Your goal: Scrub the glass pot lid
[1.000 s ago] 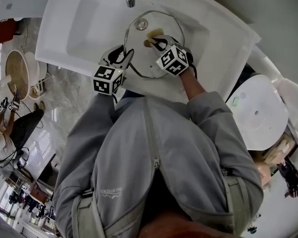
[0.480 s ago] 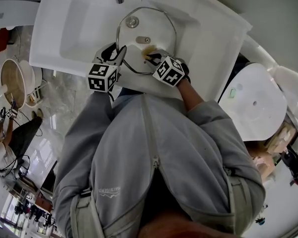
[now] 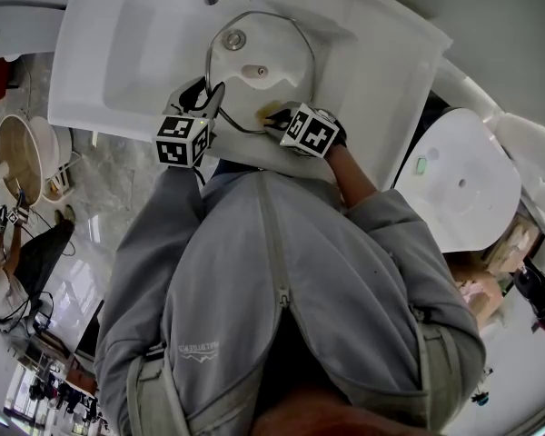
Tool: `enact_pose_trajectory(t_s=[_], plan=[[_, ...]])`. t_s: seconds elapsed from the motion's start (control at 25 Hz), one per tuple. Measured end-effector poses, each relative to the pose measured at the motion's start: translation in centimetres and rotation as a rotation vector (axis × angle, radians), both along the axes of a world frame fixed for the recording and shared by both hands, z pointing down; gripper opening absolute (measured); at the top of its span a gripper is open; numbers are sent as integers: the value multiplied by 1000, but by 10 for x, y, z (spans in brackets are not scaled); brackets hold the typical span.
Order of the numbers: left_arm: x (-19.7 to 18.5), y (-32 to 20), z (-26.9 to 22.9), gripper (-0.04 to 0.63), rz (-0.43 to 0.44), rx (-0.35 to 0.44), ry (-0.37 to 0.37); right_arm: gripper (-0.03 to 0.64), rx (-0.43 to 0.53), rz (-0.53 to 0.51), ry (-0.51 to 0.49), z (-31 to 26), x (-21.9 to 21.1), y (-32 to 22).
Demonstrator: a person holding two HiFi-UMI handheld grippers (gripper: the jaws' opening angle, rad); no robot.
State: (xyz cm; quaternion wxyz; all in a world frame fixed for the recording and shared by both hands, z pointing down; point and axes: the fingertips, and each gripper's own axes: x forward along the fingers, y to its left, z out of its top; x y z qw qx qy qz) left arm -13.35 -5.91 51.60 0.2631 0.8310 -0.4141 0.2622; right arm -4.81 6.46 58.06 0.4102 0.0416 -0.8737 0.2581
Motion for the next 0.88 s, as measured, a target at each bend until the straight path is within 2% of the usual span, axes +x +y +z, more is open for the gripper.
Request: enact_pose_trajectory(t_s=[0.28, 0.44, 0.56, 0.72, 0.88], plan=[[-1, 1, -1, 138, 6, -4, -12, 48, -109, -45, 36, -4, -1, 8], [0, 2, -1, 138, 5, -8, -11, 48, -215, -86, 14, -13, 1, 19], [0, 1, 0, 138, 7, -13, -15, 48, -248, -98, -13, -21, 2, 18], [-2, 1, 0, 138, 7, -16, -15, 48, -208, -32, -76, -41, 5, -6], [-3, 0, 3, 138, 4, -20, -14, 48, -72, 104, -87, -59, 25, -62]])
